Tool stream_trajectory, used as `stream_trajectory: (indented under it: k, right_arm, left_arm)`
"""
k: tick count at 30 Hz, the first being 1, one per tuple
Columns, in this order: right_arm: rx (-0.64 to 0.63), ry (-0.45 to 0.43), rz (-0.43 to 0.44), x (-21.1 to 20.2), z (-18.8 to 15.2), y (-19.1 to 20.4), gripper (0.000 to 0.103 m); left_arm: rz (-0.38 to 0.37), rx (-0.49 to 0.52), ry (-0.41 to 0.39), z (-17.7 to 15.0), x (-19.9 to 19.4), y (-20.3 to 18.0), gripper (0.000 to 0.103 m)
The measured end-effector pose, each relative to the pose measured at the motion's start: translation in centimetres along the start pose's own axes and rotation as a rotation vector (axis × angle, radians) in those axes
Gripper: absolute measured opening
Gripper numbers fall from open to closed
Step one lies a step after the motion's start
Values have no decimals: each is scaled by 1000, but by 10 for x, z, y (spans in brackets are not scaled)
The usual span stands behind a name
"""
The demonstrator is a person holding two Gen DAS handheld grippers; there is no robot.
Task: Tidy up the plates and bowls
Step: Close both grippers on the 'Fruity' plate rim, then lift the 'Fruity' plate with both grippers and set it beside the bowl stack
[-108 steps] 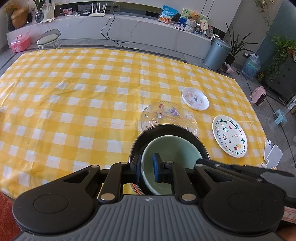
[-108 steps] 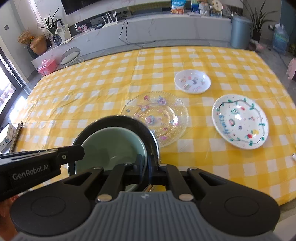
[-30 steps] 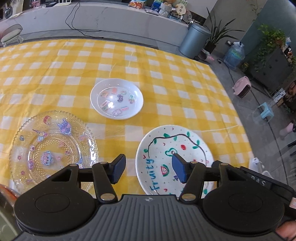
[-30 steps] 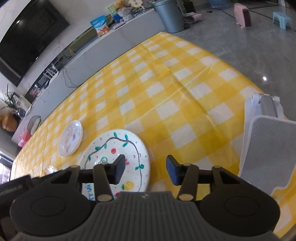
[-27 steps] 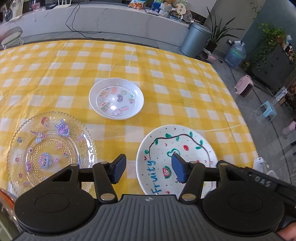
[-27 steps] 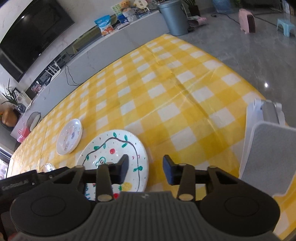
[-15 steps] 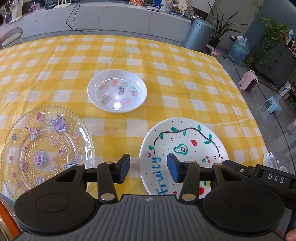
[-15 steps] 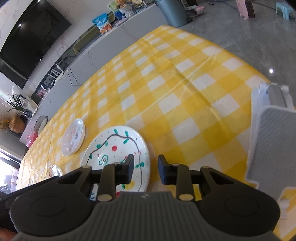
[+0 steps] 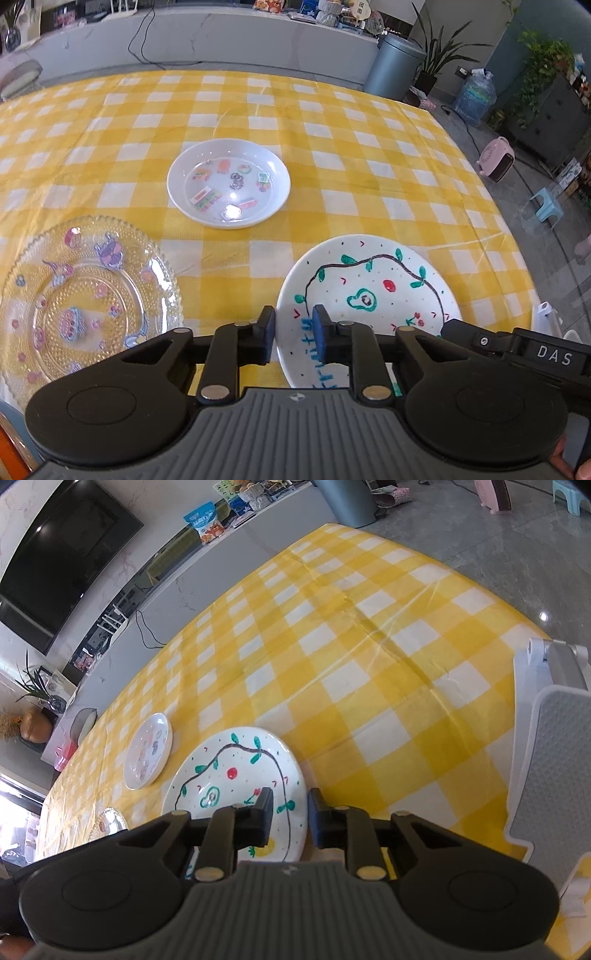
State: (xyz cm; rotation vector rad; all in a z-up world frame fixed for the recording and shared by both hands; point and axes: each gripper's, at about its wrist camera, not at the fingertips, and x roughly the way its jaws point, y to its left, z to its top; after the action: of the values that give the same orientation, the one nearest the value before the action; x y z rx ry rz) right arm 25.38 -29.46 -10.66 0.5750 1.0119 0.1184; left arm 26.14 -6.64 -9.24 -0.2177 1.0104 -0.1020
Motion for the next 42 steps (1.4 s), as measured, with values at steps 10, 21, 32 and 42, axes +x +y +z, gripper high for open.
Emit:
stream_trajectory:
  k: [10,21,32,42]
  right_arm:
    - [-20,-1,-13,-3,-2,0,8]
    - [-11,-2,30,-21,-12,3,8]
    - [-25,28,52,-41,-31,16,8]
    - [-2,72,55,-51,-53,21,8]
  left_arm:
    - [9,41,-47,1,-15,-2,15]
    - [3,29,-76,-5,-42,0,15]
    - [28,15,-75,-27,-71,9,15]
    - [66,11,-73,-48,-88,14,15]
